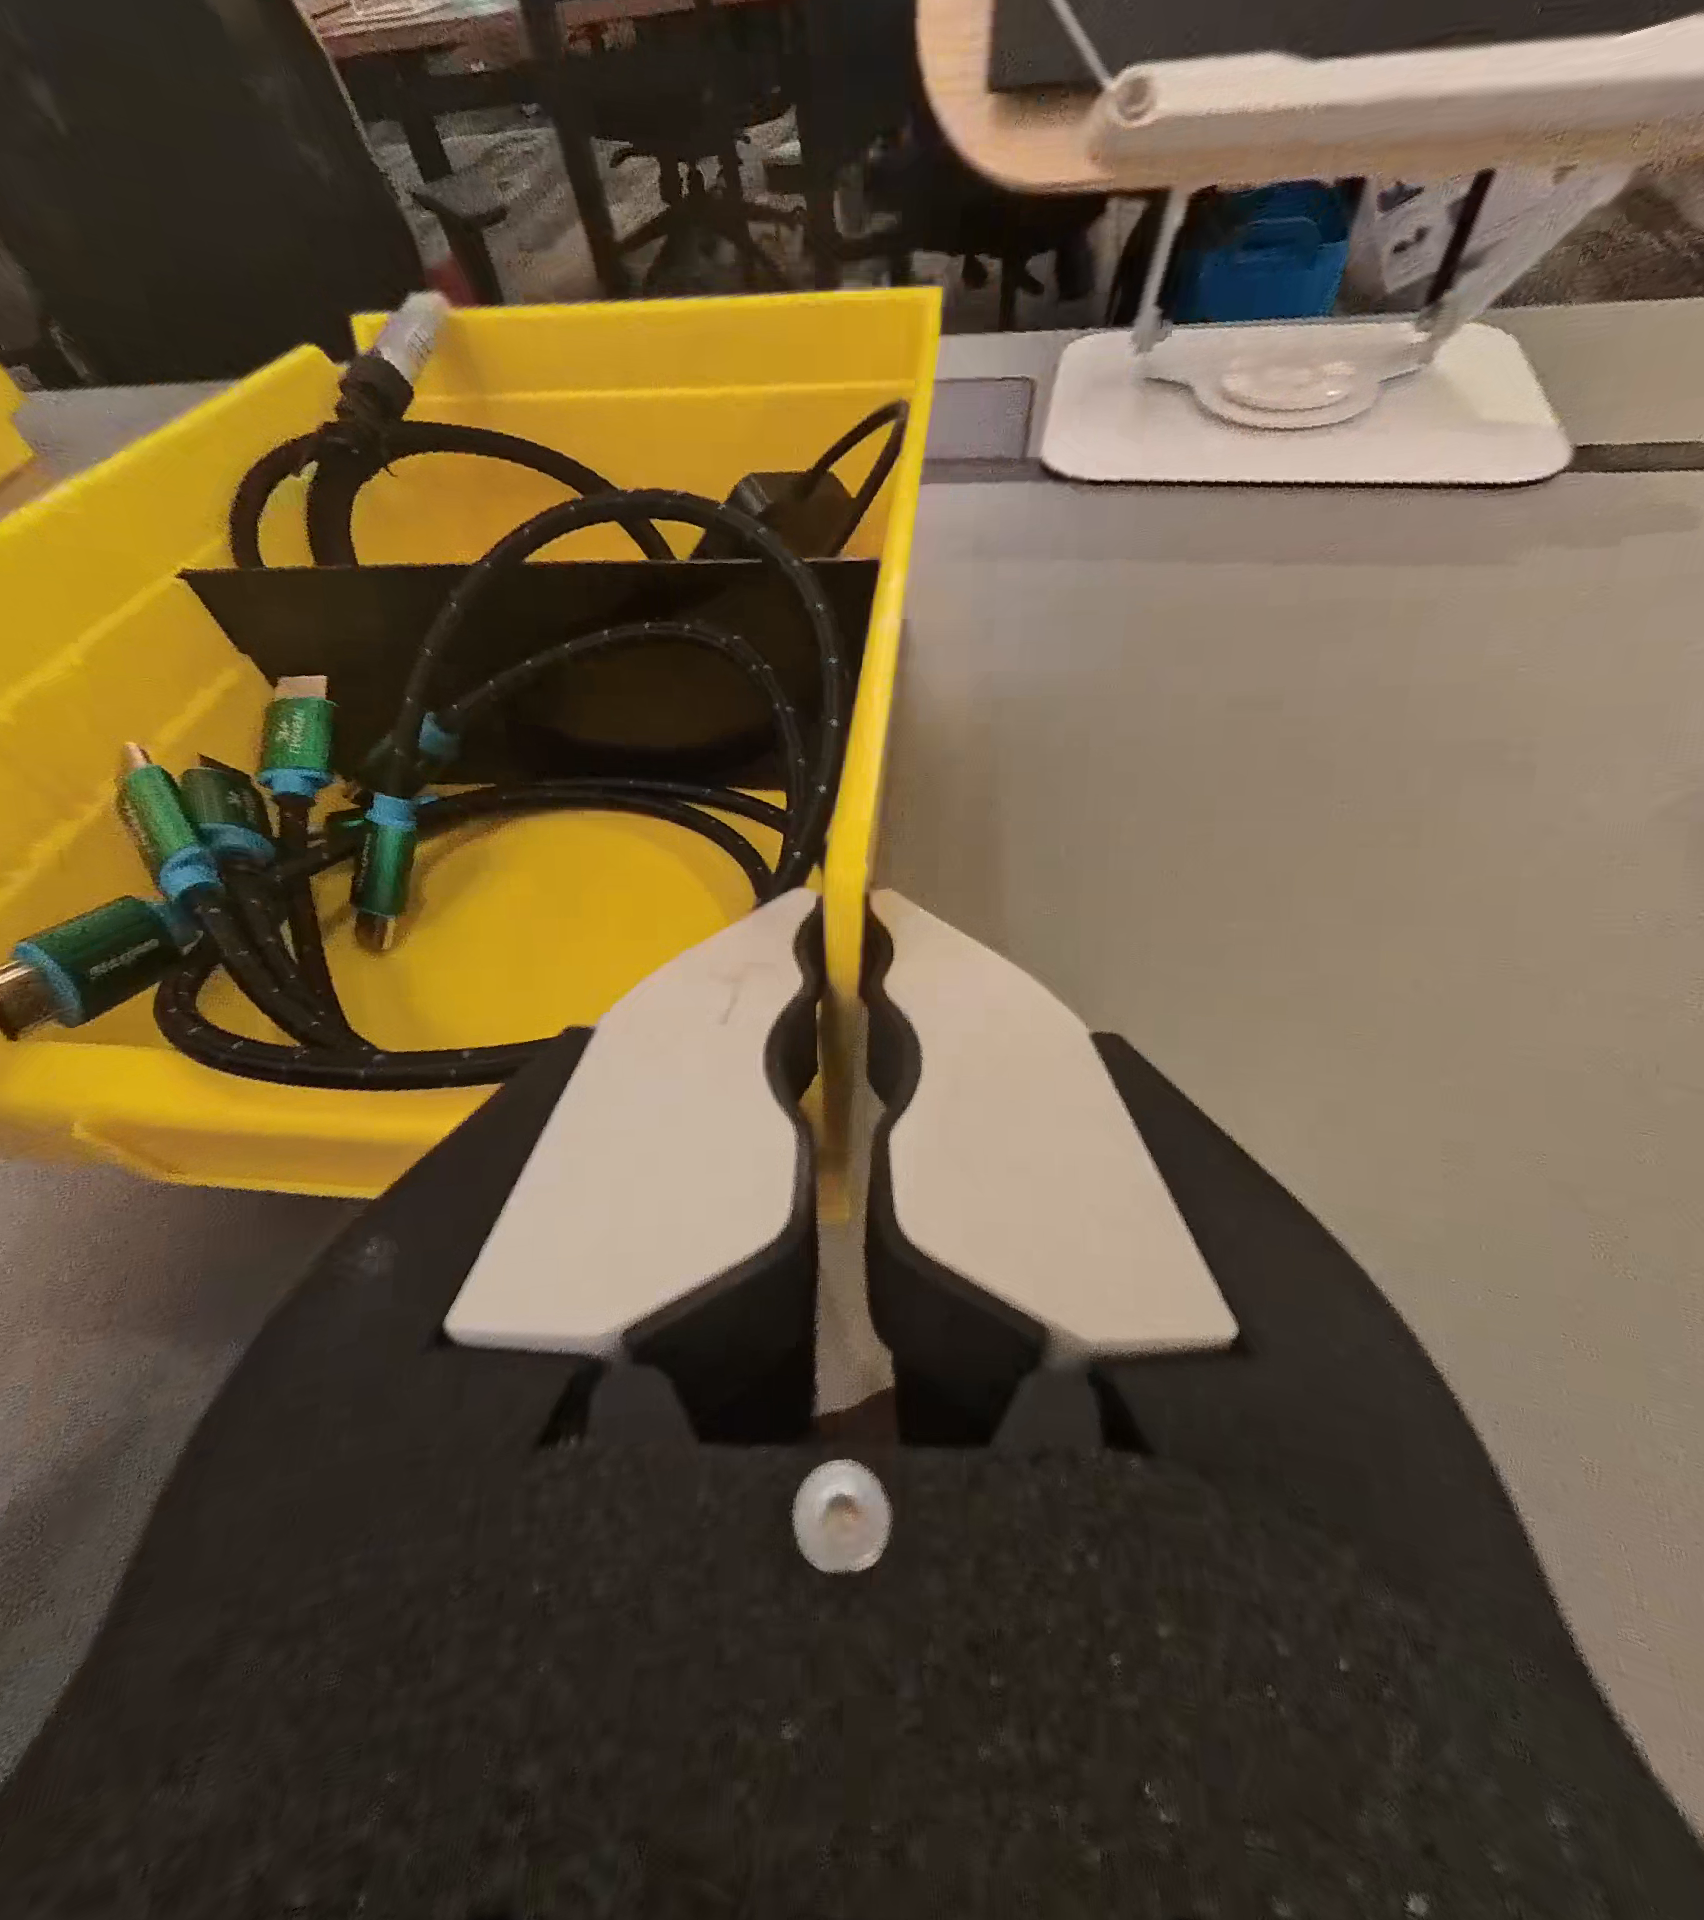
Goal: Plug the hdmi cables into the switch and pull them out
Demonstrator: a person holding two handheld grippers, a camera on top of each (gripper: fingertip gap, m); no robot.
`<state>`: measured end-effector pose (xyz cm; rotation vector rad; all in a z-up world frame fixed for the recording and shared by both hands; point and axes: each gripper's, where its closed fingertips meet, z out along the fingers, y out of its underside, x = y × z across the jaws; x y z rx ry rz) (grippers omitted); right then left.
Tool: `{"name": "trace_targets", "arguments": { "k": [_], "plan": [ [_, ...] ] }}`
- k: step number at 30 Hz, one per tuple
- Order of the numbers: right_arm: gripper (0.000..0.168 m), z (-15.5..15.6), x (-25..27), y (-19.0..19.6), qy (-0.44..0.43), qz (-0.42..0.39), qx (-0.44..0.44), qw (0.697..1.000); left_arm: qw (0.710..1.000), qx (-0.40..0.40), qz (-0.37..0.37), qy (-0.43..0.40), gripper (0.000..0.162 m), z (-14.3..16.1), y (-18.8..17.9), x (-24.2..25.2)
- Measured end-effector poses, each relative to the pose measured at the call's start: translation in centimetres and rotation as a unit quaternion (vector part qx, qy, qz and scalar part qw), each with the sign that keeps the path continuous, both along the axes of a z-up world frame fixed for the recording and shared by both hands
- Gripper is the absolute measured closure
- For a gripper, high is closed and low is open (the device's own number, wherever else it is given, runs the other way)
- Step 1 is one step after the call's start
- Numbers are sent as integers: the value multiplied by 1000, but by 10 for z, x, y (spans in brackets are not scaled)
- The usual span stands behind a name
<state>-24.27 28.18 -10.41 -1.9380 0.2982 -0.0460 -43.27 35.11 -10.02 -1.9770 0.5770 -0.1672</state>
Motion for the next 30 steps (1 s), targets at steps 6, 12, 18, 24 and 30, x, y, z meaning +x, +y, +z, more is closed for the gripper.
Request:
{"name": "trace_targets", "arguments": {
  "k": [6, 12, 18, 24, 30],
  "plan": [
    [161, -27, -45, 14, 43, 35, -4, 998, 997, -44, 18, -65, 159, -37, 16, -34],
    [153, -23, -49, -6, 49, 128, -48, 989, 999, -40, 31, -12, 132, -43, 1, -40],
    [141, -21, -18, -86, 1, 264, -70, 962, 995, -58, 81, -4, 117, -26, -16, -59],
    [139, -68, 96, -168, -41, 210, -137, 967, 994, -45, 91, -50, 120, 4, -63, -18],
    [139, -21, 199, -201, -29, 129, -5, 991, 988, -56, -68, -128, 118, 0, -142, 96]
  ]
}}
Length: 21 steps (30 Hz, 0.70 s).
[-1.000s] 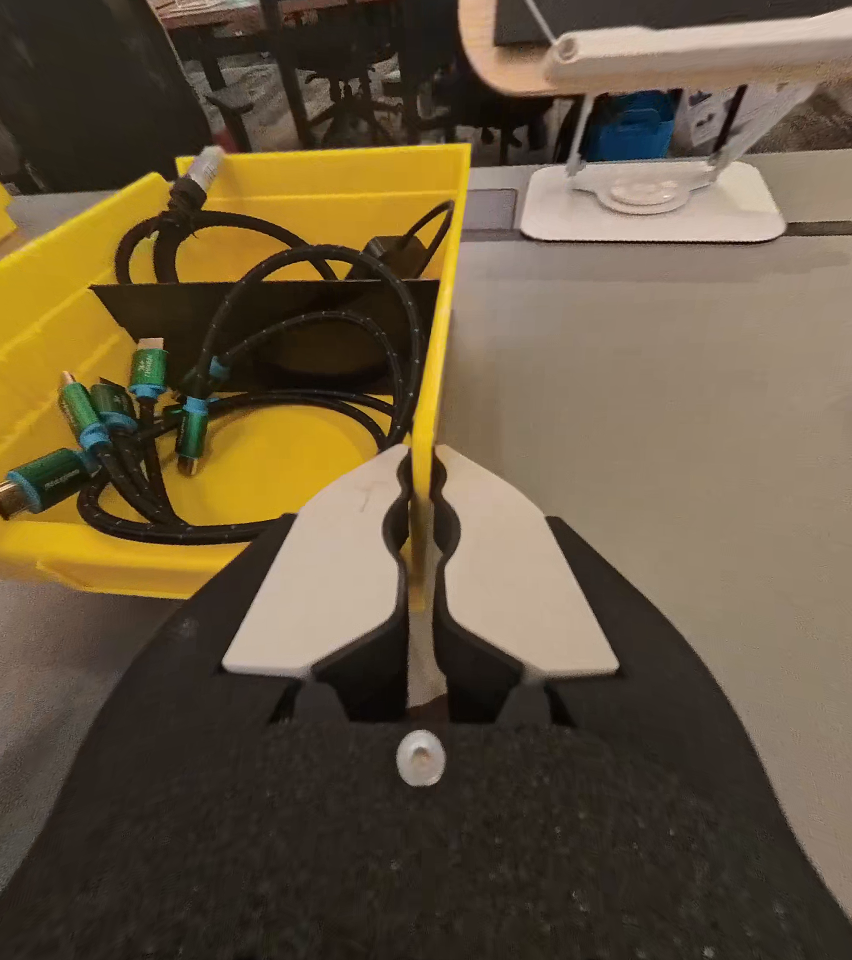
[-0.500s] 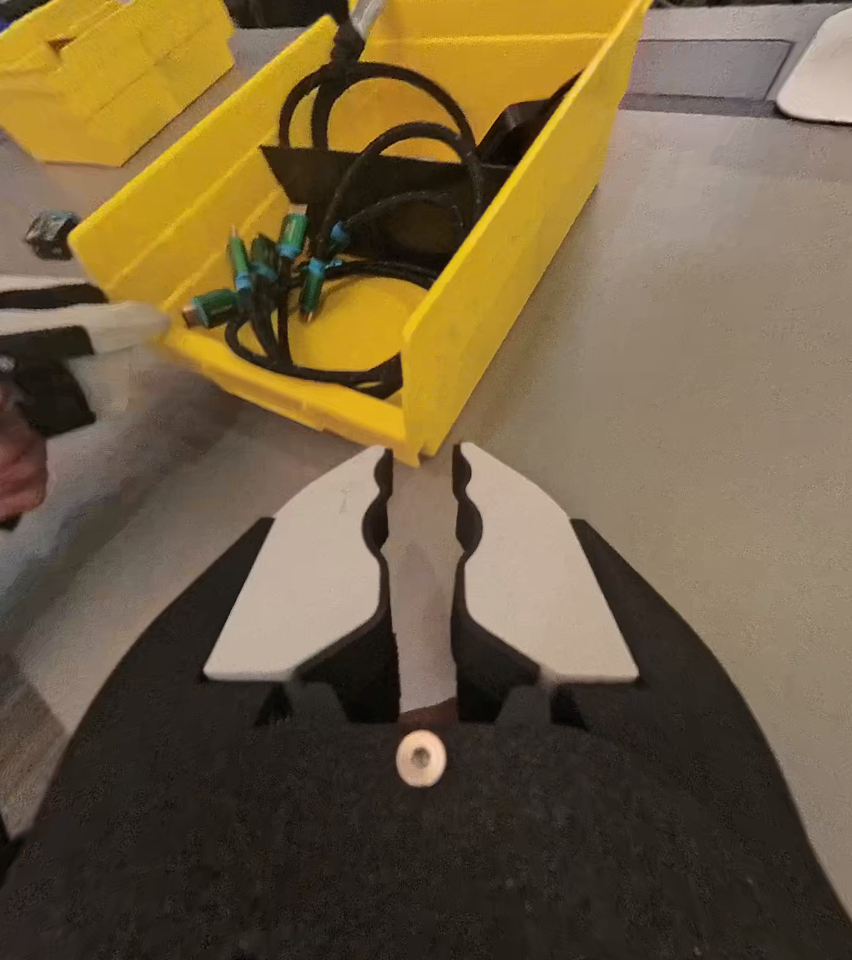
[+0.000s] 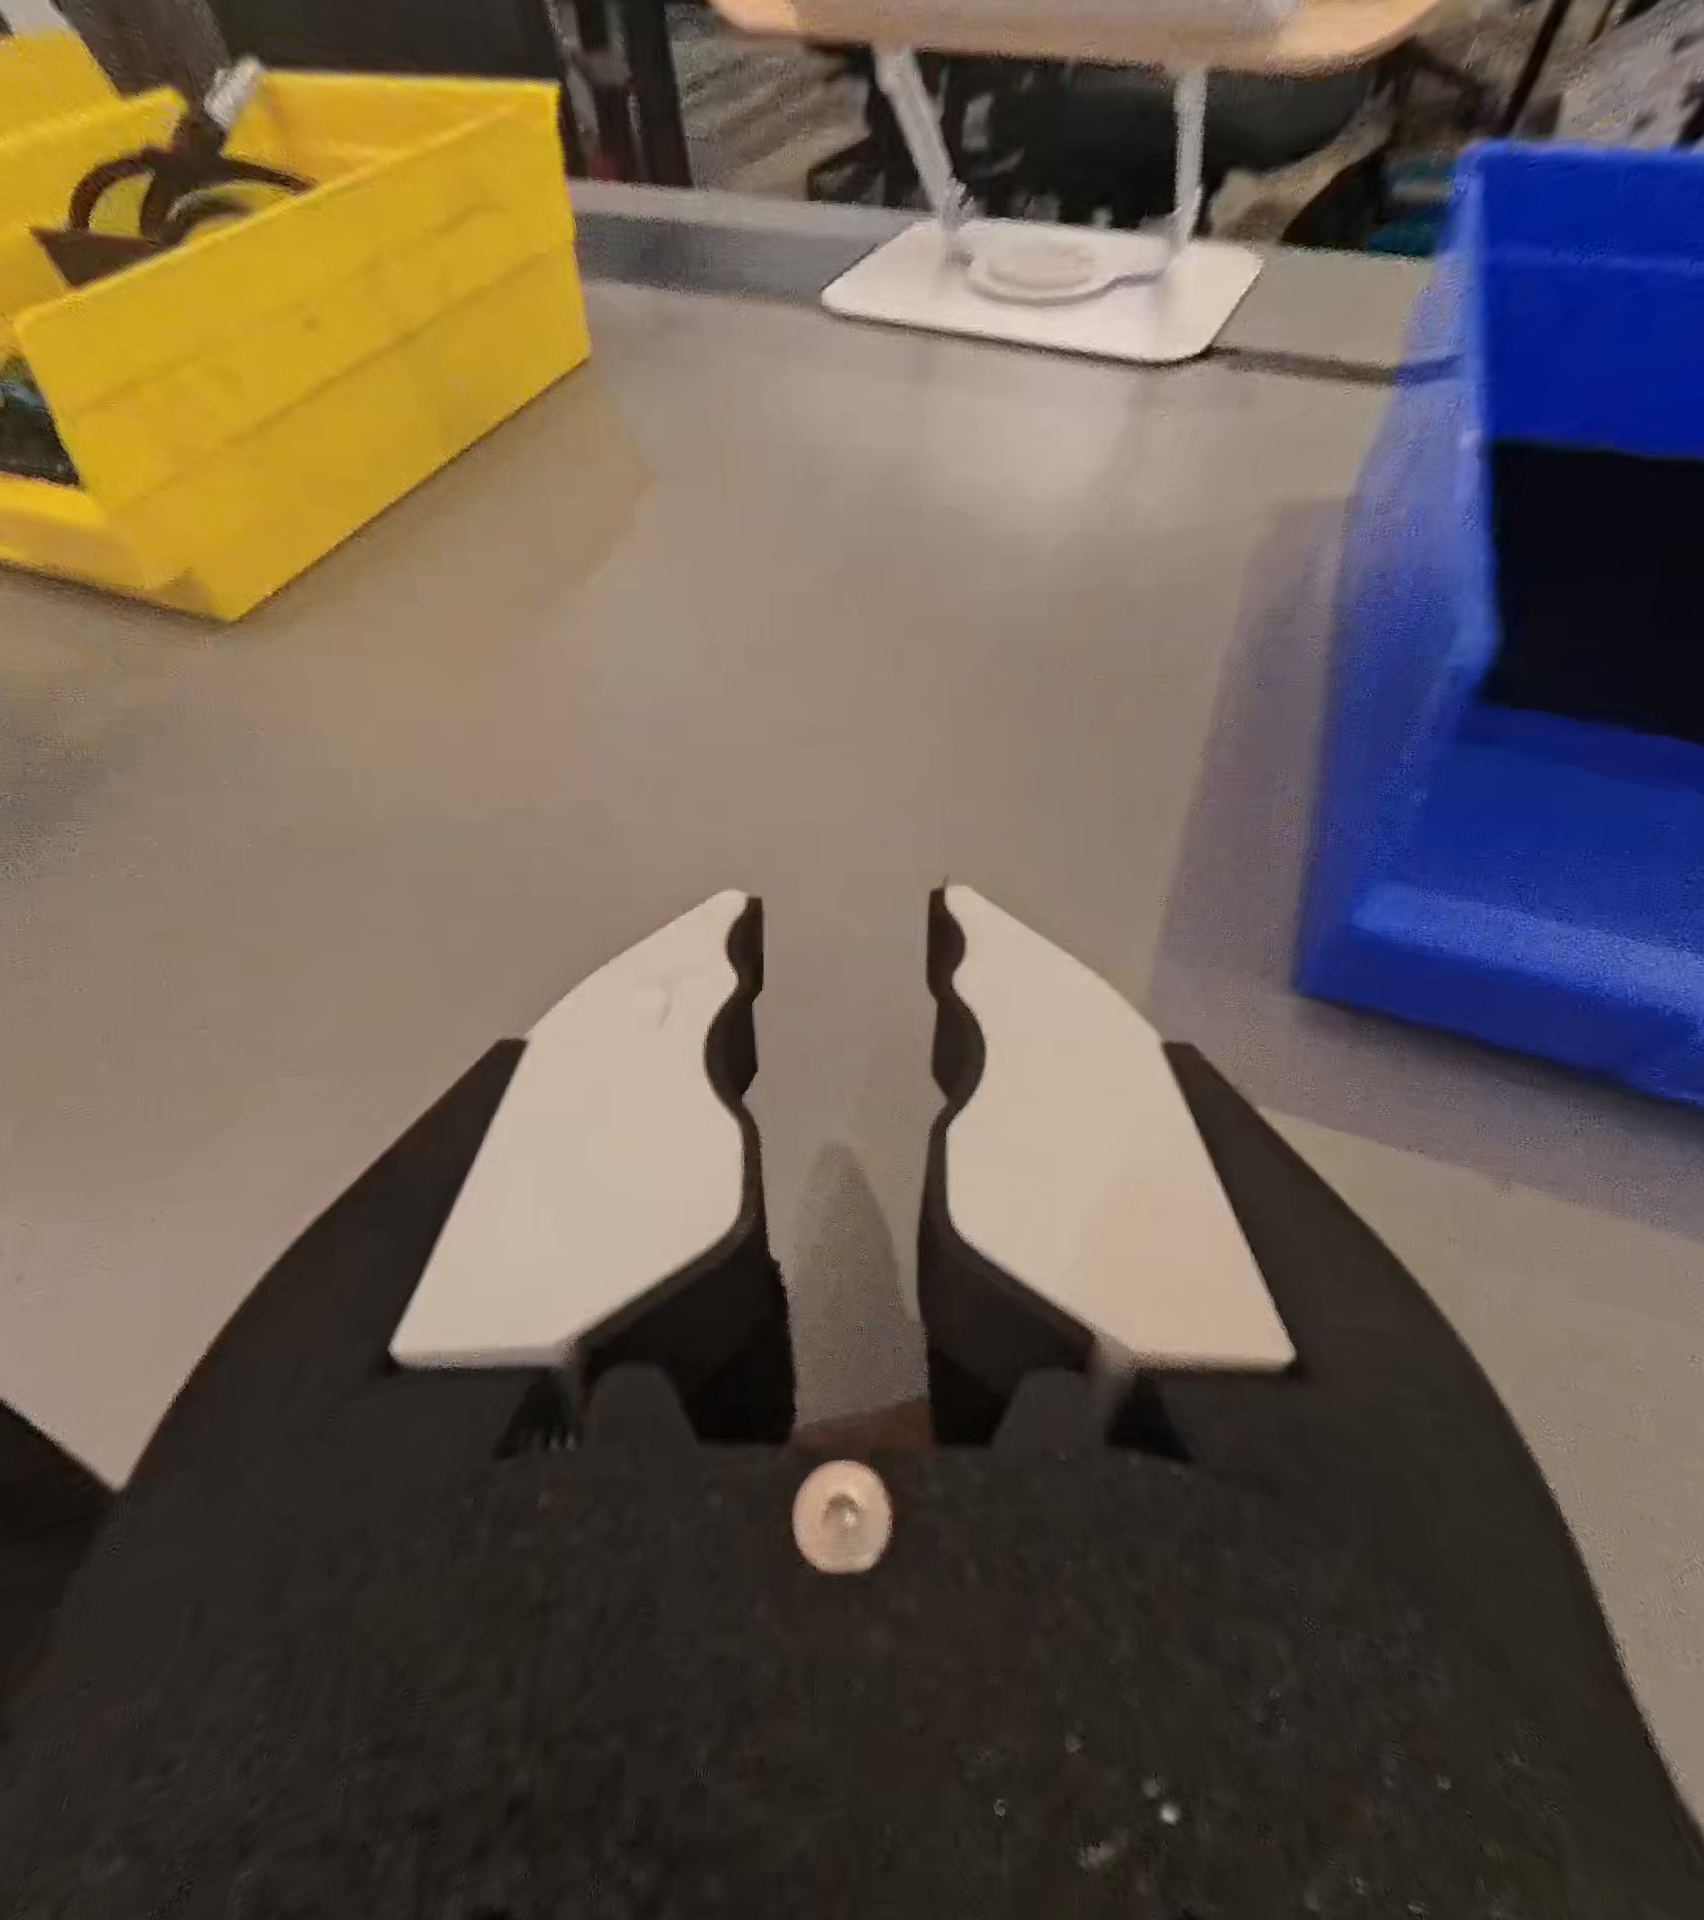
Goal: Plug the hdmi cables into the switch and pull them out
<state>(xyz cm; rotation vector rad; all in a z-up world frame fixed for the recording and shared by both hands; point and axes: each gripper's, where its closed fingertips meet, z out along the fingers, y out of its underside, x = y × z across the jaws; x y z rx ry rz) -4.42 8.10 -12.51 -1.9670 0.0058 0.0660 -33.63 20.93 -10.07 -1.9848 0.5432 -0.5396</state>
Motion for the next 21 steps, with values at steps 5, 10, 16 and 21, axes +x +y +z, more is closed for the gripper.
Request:
{"name": "trace_targets", "arguments": {
  "k": [5, 10, 16, 21],
  "plan": [
    [137, 20, 73, -19, -36, -101, 28, 994, 995, 35, -63, 63, 113, -11, -29, 44],
    [135, 24, 112, -40, -64, -150, 63, 985, 993, 58, -71, 78, 109, -14, -39, 36],
    [118, 21, 138, -34, -45, -188, 61, 979, 997, 65, -23, 42, 109, -4, -16, 2],
    [124, 35, 137, -45, -70, -195, 110, 972, 997, 57, -32, 27, 104, -6, -12, -6]
  ]
}}
